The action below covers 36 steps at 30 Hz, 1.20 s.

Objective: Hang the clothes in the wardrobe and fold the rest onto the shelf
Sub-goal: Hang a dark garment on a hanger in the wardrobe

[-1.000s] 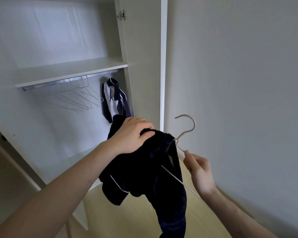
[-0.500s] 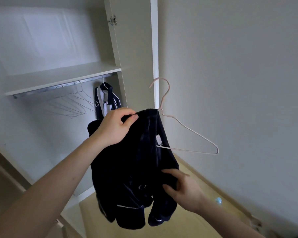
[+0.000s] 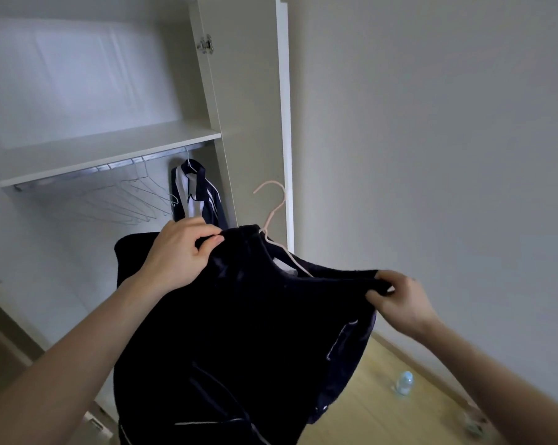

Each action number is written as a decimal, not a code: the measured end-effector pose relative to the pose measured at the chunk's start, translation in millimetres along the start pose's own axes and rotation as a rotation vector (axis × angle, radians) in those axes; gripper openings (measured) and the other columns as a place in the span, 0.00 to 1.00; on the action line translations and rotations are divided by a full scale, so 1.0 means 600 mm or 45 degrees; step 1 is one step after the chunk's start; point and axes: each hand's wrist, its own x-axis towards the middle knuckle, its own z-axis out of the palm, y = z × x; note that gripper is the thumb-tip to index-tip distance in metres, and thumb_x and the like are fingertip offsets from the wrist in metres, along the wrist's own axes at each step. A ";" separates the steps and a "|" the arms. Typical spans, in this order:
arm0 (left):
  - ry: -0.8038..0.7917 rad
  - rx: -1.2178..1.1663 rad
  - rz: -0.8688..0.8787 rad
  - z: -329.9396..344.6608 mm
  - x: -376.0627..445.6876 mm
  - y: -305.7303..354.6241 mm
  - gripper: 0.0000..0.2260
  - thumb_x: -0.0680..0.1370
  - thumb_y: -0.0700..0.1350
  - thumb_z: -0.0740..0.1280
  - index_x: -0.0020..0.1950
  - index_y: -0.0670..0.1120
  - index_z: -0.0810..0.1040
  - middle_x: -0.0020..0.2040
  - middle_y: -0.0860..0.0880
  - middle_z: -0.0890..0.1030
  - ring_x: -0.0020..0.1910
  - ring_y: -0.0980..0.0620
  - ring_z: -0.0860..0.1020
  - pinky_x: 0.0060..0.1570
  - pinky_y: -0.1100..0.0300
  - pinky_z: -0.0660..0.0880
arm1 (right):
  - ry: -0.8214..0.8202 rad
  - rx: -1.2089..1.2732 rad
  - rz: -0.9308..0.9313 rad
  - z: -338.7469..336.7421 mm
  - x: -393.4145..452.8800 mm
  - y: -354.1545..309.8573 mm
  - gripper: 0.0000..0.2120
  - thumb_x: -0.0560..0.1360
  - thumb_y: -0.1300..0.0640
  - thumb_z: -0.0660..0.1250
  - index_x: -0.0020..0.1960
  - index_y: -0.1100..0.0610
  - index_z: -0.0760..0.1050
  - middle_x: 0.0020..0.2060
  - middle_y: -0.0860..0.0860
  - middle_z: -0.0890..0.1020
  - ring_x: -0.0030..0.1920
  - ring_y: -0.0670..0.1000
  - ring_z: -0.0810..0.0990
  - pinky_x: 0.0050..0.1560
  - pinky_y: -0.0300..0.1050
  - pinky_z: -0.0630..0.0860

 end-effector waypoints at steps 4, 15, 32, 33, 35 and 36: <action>-0.066 0.112 0.035 0.021 -0.009 -0.012 0.06 0.81 0.50 0.70 0.52 0.52 0.86 0.38 0.60 0.72 0.34 0.60 0.70 0.48 0.52 0.72 | 0.064 0.243 -0.140 -0.015 0.016 -0.114 0.06 0.71 0.63 0.68 0.40 0.52 0.78 0.35 0.46 0.82 0.35 0.48 0.81 0.38 0.42 0.76; -0.143 -0.503 -0.404 0.058 -0.002 -0.010 0.08 0.82 0.51 0.67 0.44 0.54 0.80 0.38 0.53 0.81 0.39 0.49 0.79 0.46 0.51 0.77 | -0.870 -0.092 -0.690 0.101 -0.026 -0.248 0.12 0.74 0.53 0.73 0.56 0.45 0.78 0.54 0.41 0.82 0.54 0.42 0.81 0.56 0.43 0.80; -0.103 -0.784 -0.423 0.014 0.029 -0.123 0.08 0.83 0.44 0.67 0.47 0.50 0.84 0.43 0.50 0.84 0.45 0.53 0.82 0.51 0.58 0.77 | -0.214 -0.157 -0.317 0.070 0.106 -0.172 0.11 0.79 0.49 0.70 0.60 0.38 0.75 0.50 0.34 0.81 0.52 0.36 0.79 0.50 0.30 0.73; -0.097 -0.793 -0.431 0.016 0.037 -0.130 0.08 0.83 0.43 0.67 0.47 0.49 0.84 0.43 0.50 0.84 0.46 0.52 0.83 0.52 0.58 0.77 | -0.256 -0.143 -0.308 0.077 0.114 -0.176 0.07 0.80 0.50 0.69 0.56 0.39 0.77 0.45 0.35 0.83 0.48 0.37 0.80 0.46 0.30 0.74; -0.088 -0.806 -0.446 0.024 0.053 -0.144 0.08 0.82 0.43 0.67 0.47 0.49 0.84 0.43 0.50 0.84 0.46 0.52 0.83 0.51 0.59 0.77 | -0.302 -0.122 -0.289 0.093 0.135 -0.180 0.04 0.82 0.50 0.66 0.49 0.43 0.78 0.39 0.40 0.83 0.41 0.41 0.81 0.42 0.36 0.76; -0.085 -0.809 -0.453 0.029 0.061 -0.150 0.07 0.82 0.43 0.68 0.47 0.49 0.84 0.43 0.50 0.84 0.45 0.53 0.83 0.51 0.59 0.77 | -0.330 -0.102 -0.274 0.101 0.146 -0.183 0.07 0.82 0.50 0.65 0.46 0.46 0.79 0.38 0.43 0.83 0.39 0.44 0.80 0.42 0.41 0.76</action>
